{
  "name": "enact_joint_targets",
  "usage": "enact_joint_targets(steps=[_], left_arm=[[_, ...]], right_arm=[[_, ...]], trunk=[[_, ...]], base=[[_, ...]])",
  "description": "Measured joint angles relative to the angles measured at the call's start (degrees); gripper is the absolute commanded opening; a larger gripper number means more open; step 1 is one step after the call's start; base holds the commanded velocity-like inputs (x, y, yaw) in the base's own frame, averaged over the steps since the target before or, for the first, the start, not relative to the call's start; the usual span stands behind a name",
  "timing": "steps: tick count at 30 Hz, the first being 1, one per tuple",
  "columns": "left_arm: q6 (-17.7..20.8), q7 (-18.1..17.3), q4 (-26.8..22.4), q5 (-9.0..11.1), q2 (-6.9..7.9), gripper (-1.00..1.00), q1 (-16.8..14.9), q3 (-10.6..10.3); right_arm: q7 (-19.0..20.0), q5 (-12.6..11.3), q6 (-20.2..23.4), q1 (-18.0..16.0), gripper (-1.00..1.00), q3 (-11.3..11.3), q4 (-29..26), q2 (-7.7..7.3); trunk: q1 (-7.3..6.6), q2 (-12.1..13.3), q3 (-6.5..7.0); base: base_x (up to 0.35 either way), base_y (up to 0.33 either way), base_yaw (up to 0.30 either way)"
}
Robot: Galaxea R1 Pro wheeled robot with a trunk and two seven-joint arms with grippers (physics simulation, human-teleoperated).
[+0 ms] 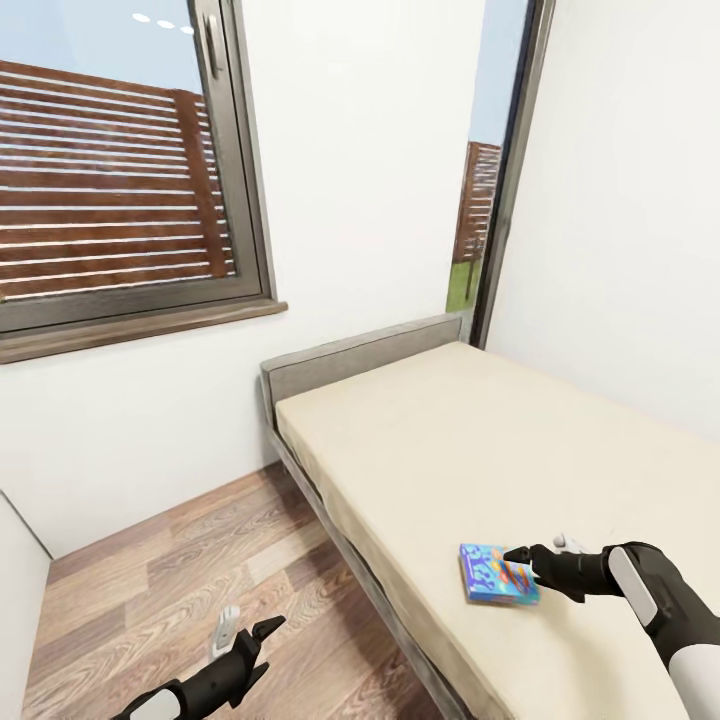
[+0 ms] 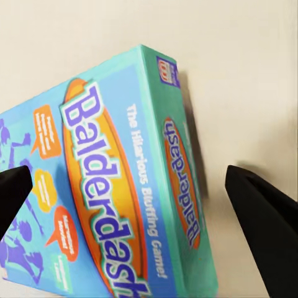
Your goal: Put all the toys in the child's room - the three board games (two on the bed and one on the table), the two jigsaw puzzles on the table, and the tennis ball on the table - inside the toy box on the table in the child's room.
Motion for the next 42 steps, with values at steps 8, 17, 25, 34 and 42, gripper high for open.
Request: enact_joint_targets(steps=[8, 17, 25, 34, 42], left_arm=[[0.0, 0.0, 0.0, 0.0, -0.02, 1.0, 0.0, 0.0], [0.0, 0.0, 0.0, 0.0, -0.04, 1.0, 0.0, 0.0], [0.0, 0.0, 0.0, 0.0, -0.1, 1.0, 0.0, 0.0], [0.0, 0.0, 0.0, 0.0, -0.14, 1.0, 0.0, -0.1], [0.0, 0.0, 0.0, 0.0, -0.2, 1.0, 0.0, -0.1]], right_arm=[[0.0, 0.7, 0.0, 0.0, 1.0, 0.0, 0.0, -0.02], [0.0, 1.0, -0.1, -0.1, 1.0, 0.0, 0.0, -0.03], [0.0, 1.0, -0.2, -0.1, 1.0, 0.0, 0.0, -0.03], [0.0, 0.5, -0.1, 0.0, 1.0, 0.0, 0.0, 0.0], [0.0, -0.1, -0.1, 0.0, 1.0, 0.0, 0.0, 0.01]], trunk=[[-0.01, 0.0, 0.0], [-0.01, 0.0, 0.01], [-0.01, 0.0, 0.01], [-0.01, 0.0, 0.01], [0.0, 0.0, 0.0]], base=[[-0.013, -0.008, 0.038], [-0.003, -0.002, 0.194], [-0.001, 0.0, 0.201], [0.0, 0.0, 0.045], [-0.02, -0.013, 0.01]])
